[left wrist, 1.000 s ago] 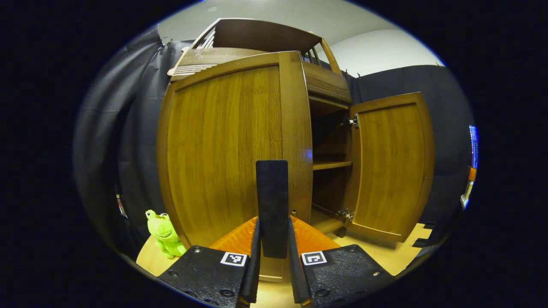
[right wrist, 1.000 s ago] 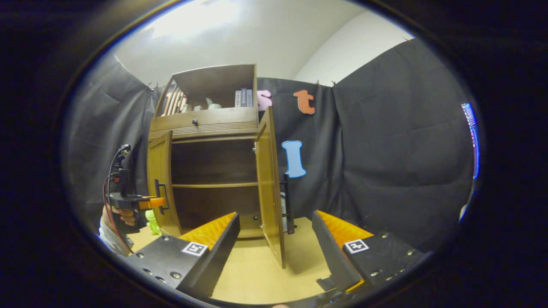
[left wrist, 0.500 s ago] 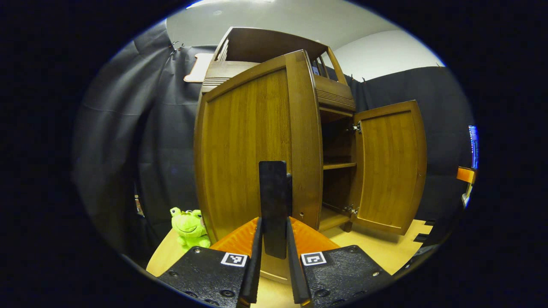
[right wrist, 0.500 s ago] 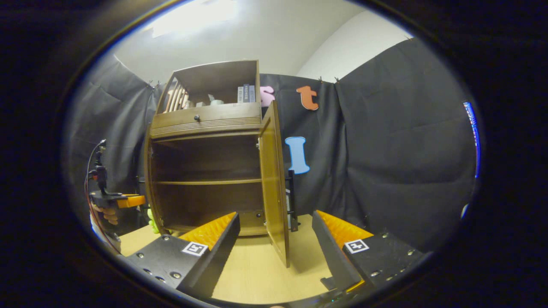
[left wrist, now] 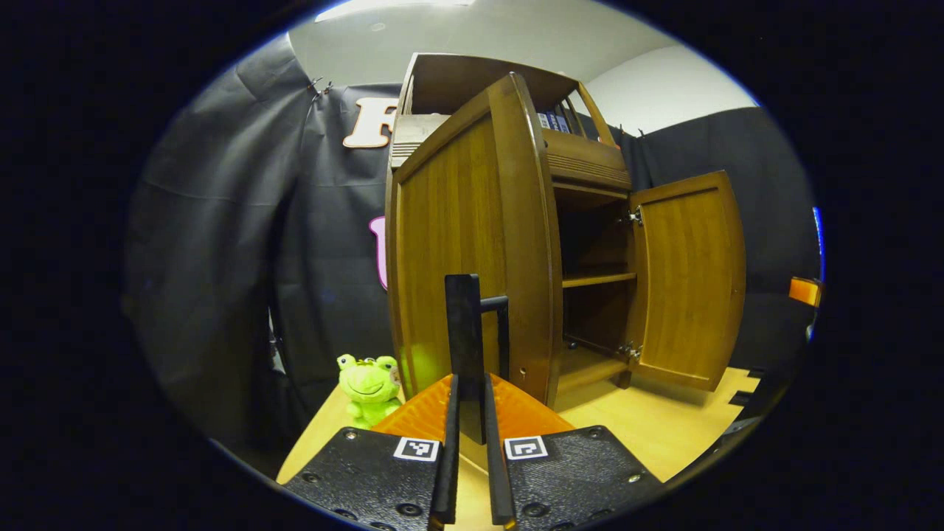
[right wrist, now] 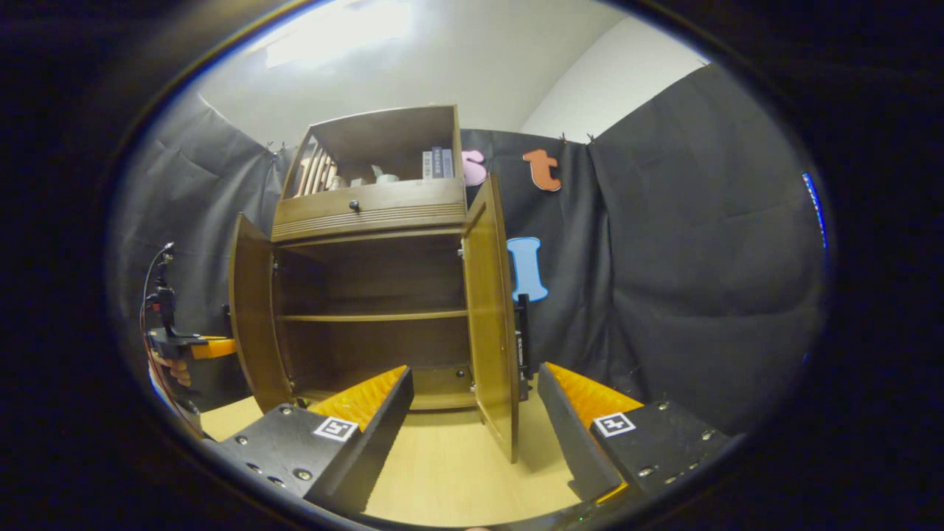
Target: Open the right door of the double-door shoe cabinet with the right hand, and open the left door with the left hand.
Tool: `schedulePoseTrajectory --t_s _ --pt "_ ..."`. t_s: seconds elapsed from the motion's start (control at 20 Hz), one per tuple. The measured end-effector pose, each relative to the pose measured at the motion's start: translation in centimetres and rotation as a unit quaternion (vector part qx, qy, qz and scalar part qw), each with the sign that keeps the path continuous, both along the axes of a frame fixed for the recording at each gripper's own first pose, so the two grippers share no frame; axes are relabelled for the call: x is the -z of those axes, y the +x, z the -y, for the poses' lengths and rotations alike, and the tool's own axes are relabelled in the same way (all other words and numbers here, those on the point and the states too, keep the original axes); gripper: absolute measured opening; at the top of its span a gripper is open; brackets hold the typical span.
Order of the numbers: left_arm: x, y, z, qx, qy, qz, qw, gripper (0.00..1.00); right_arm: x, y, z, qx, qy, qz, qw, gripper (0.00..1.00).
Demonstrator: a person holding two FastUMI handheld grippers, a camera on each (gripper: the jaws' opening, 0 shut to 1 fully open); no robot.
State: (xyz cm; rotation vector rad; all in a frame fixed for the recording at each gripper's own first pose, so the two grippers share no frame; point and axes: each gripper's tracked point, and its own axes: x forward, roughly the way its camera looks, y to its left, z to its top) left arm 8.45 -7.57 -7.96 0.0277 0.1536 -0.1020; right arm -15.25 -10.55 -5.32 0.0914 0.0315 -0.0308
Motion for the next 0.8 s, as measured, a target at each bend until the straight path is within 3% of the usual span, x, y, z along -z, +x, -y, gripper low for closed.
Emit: schedulePoseTrajectory --t_s 0.35,0.55,0.65,0.8 --pt "0.6 -0.6 -3.4 -0.055 0.012 0.002 0.998 0.10 0.2 1.3 -2.8 -0.024 -0.002 -0.003 1.000 1.00" --pt "0.3 -0.5 -8.2 -0.069 0.016 0.000 0.998 0.09 -0.1 1.7 -4.3 -0.035 -0.013 -0.004 0.999 1.00" --pt "0.1 -0.2 -8.8 -0.048 -0.022 -0.005 0.999 0.03 0.0 1.9 -4.9 -0.041 -0.011 -0.004 0.999 1.00" --pt "-0.1 -0.4 -9.4 -0.024 -0.049 -0.010 0.998 0.11 0.4 2.0 -5.1 -0.045 -0.003 -0.010 0.999 1.00"
